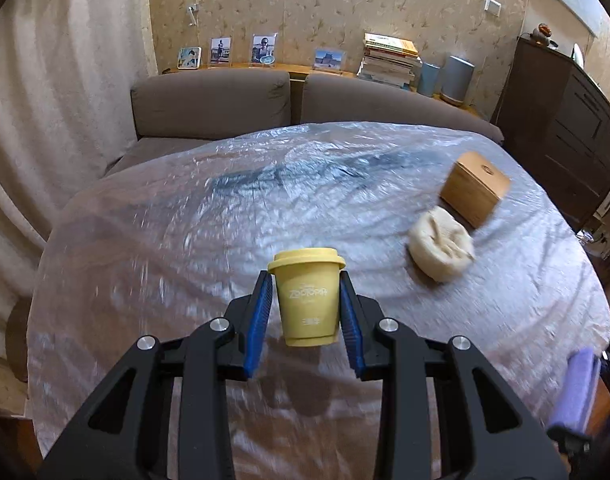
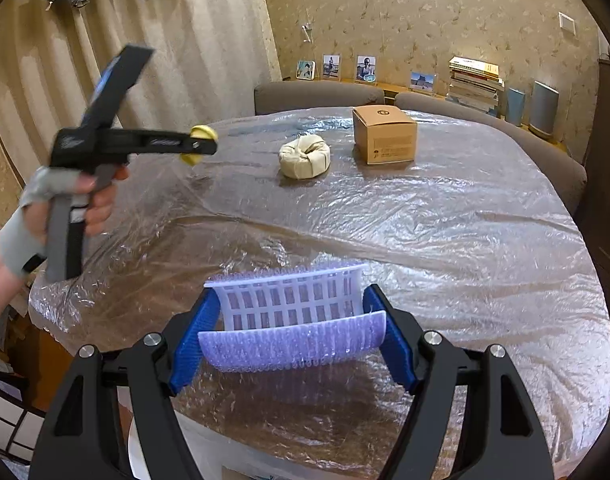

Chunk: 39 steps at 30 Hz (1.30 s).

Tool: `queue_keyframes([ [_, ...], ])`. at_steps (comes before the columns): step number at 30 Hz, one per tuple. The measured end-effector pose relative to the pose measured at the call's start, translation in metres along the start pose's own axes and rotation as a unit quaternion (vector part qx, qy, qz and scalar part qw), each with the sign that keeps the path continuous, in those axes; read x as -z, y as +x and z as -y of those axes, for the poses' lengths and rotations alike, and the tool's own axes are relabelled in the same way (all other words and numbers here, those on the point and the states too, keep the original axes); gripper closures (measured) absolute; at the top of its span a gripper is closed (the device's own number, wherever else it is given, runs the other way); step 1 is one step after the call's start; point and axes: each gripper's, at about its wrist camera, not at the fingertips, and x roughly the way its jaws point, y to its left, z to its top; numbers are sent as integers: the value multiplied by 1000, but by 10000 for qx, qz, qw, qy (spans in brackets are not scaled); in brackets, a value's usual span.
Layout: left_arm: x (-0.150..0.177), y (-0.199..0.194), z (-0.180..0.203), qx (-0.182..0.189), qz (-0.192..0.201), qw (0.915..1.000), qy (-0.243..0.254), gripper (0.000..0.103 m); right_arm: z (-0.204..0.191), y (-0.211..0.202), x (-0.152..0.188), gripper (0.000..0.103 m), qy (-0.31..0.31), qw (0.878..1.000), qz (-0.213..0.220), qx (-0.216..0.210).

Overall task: Collect trash
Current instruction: 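Lift the yellow cup and purple roller and carry them over the bucket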

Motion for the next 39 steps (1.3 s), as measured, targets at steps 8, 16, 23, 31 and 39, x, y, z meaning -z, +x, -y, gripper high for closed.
queue_keyframes([
  [8,42,-46,15,-36,187,9998,-4,68,-4,-1,-5,30,-34,9999,-52,-99],
  [16,81,-76,27,-84,196,9997,-92,68,-16,-15,0,30,-140,9996,-73,-237],
  [23,112,-93,35,-9,76,9998,-199,68,-28,-33,10,30,-179,9992,-89,-352],
  [31,140,-115,44,-8,71,10000,-31,68,-39,-56,26,30,-247,9986,-130,-442],
  [39,164,-135,52,15,21,10000,40,68,-47,-70,43,30,-349,9978,-264,-490],
])
